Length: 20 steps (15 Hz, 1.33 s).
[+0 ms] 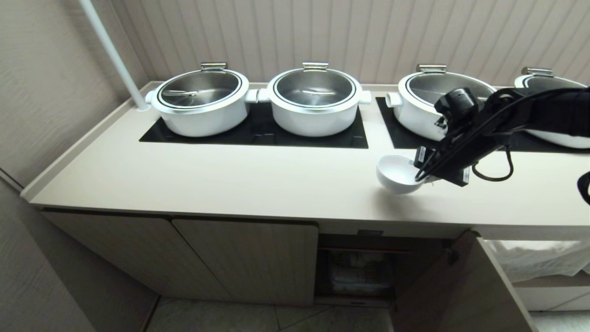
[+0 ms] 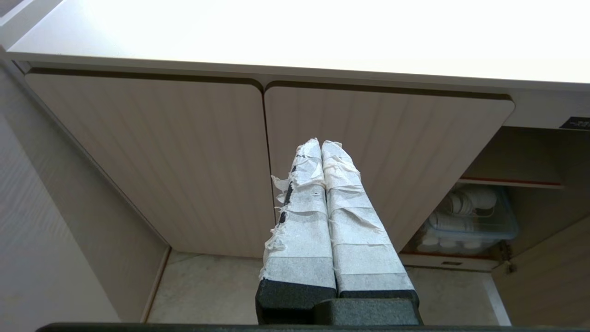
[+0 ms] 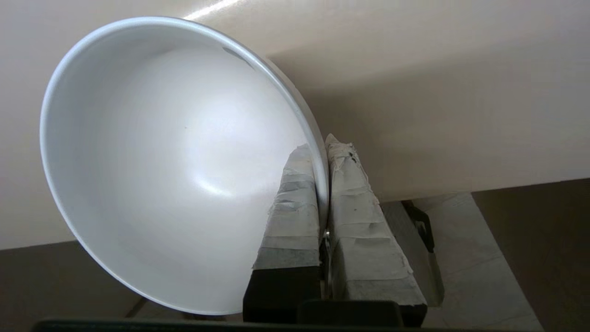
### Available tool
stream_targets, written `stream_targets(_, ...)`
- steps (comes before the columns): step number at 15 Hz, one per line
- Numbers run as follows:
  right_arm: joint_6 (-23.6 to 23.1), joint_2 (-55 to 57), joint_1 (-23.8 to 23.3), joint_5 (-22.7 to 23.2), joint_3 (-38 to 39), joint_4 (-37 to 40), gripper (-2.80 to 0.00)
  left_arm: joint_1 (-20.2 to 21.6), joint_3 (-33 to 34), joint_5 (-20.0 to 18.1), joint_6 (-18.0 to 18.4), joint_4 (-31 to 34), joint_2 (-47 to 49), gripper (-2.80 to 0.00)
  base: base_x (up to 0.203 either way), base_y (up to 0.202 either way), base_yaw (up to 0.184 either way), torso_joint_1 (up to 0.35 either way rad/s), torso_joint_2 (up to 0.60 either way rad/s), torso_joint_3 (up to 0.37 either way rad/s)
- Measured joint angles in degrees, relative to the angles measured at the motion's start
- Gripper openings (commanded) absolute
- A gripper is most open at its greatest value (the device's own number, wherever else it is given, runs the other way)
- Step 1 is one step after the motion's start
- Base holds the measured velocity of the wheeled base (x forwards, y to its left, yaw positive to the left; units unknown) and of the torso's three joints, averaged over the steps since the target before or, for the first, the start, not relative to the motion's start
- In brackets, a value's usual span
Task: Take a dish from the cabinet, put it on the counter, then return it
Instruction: Place it on the table
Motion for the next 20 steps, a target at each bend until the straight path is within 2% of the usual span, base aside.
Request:
stream_targets(8,-0.5,3.47,-0.02,-1.49,-0.18,-4.71,-2.8,0.0,0.0,-0.03,0.0,-0.02,0.0,-2.8,0.0,0.0,0.0,0.0,0.0,0.0)
stream_targets(14,-0.49,4.34,0.09,-4.36,-0.16,-4.85,-2.8,0.0,0.0,0.01,0.01,-0.02,0.0,-2.8,0.0,0.0,0.0,0.0,0.0,0.0)
stream_targets(20,-0.38,4.77,0.34,-4.4,-0.16,-4.91,-2.8,0.0,0.0,0.0,0.0,-0.02,0.0,-2.8,0.0,0.0,0.0,0.0,0.0,0.0)
